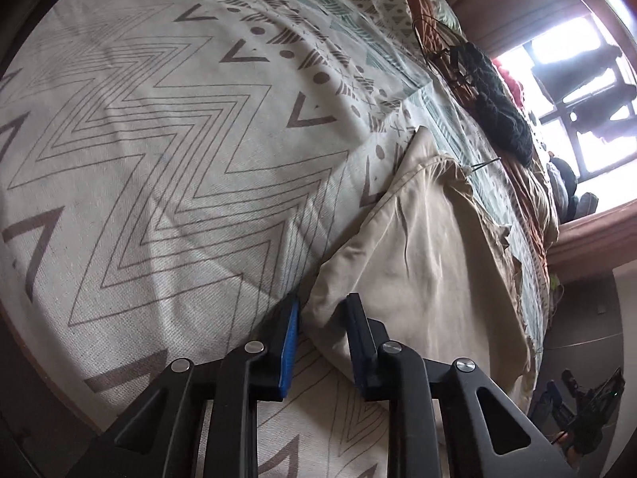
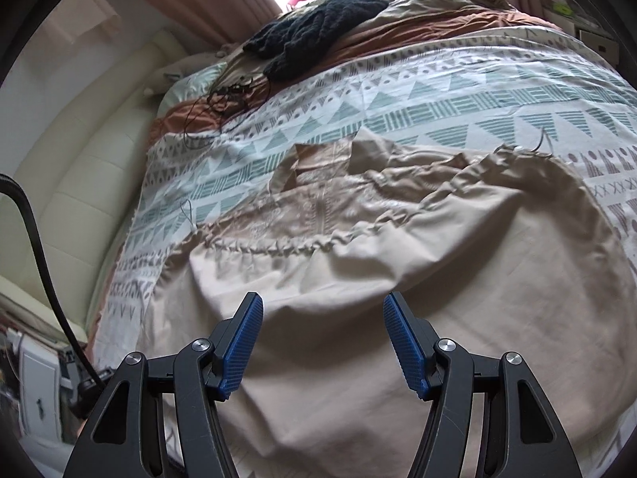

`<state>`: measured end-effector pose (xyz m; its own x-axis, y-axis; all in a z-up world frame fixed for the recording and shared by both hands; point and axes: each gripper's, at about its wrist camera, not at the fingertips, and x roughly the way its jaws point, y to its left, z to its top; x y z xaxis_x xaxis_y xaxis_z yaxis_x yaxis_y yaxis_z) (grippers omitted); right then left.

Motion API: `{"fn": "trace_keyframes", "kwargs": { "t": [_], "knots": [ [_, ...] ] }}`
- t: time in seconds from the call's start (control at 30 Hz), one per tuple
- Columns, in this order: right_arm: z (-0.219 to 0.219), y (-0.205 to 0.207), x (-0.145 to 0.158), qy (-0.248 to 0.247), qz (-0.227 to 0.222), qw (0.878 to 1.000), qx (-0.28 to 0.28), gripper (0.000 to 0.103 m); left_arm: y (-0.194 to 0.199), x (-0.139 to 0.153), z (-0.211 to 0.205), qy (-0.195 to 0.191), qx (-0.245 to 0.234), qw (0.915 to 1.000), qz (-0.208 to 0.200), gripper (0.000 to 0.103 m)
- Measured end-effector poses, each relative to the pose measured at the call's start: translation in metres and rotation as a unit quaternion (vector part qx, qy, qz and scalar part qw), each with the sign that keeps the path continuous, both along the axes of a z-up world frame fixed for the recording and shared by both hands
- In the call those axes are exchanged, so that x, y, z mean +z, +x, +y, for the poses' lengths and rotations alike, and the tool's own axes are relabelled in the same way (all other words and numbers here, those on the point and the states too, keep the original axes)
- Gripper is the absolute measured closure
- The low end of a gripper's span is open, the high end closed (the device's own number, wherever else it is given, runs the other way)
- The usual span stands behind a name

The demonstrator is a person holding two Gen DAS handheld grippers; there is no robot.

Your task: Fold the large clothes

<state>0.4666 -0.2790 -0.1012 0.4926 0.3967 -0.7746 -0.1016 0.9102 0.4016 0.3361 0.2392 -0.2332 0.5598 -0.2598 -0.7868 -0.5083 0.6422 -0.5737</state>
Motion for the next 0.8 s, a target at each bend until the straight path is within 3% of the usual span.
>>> {"fn": "trace_keyframes", "kwargs": {
  "t": [0.4,0.47,0.6,0.7,0.8],
  "knots": [
    [0.066,0.047,-0.031,-0.078,0.035,0.996,0.038,0.049,-0.019,-0.008,0.004,-0.015,0.012,0.9998,-0.002,0.085],
    [0.075,0.06,-0.043,-0.1,0.046,0.993,0.041,0.056,-0.018,-0.008,0.004,-0.016,0.013,0.9998,-0.003,0.085],
    [0.086,0.085,-0.071,-0.136,0.074,0.987,0.033,0.062,-0.02,-0.011,0.006,-0.024,0.015,0.9996,-0.003,0.085],
    [0.09,0.099,-0.09,-0.141,0.1,0.984,0.03,0.071,-0.02,-0.011,0.006,-0.024,0.015,0.9996,-0.003,0.085],
    [0.094,0.108,-0.096,-0.158,0.096,0.982,0.032,0.091,-0.021,-0.012,0.007,-0.026,0.016,0.9995,-0.002,0.085]
  ]
}}
